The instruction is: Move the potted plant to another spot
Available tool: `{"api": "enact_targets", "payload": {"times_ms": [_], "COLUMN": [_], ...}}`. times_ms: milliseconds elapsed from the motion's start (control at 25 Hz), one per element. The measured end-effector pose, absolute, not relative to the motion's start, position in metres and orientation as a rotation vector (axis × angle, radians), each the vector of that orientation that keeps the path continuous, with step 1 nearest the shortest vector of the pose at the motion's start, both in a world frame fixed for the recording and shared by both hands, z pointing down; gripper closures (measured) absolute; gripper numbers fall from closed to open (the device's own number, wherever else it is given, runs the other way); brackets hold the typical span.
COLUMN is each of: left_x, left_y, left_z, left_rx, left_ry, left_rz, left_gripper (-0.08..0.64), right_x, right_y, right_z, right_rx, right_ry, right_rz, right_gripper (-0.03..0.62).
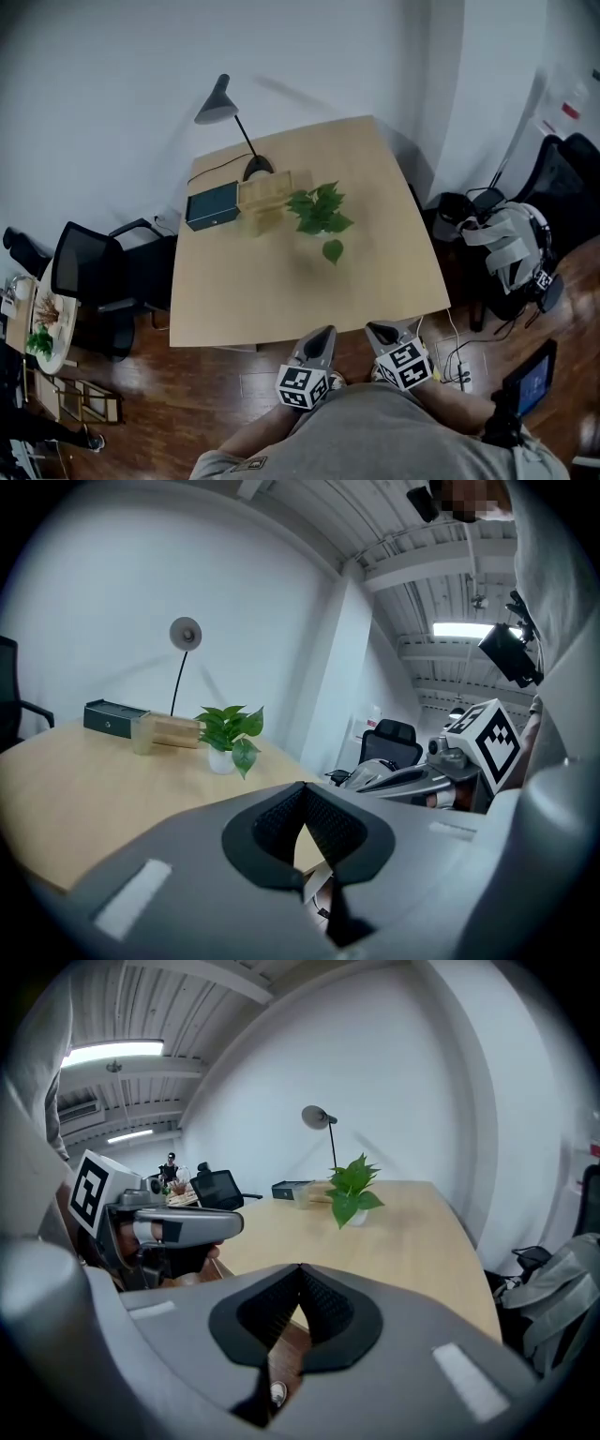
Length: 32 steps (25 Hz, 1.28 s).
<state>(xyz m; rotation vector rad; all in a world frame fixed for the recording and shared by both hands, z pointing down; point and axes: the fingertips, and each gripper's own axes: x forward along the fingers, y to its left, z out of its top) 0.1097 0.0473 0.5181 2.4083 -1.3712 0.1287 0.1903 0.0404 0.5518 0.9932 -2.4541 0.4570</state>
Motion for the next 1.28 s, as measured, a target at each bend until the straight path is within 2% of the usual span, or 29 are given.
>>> {"api": "enact_targets", "payload": {"times_ms": [1280], "left_x": [0.111], "left_y": [0.047], "left_z": [0.528], "left_rx": [2.402], "left_ry": [-1.342], "left_rz": [0.179], "left_gripper": [0.555], "right_x": [0.181], "right_y": [0.017], "right_z": [0.546], "right_rx": [1.008], "right_ry": [-2.445], "right_rz": [0.393], "right_gripper": [0.588]}}
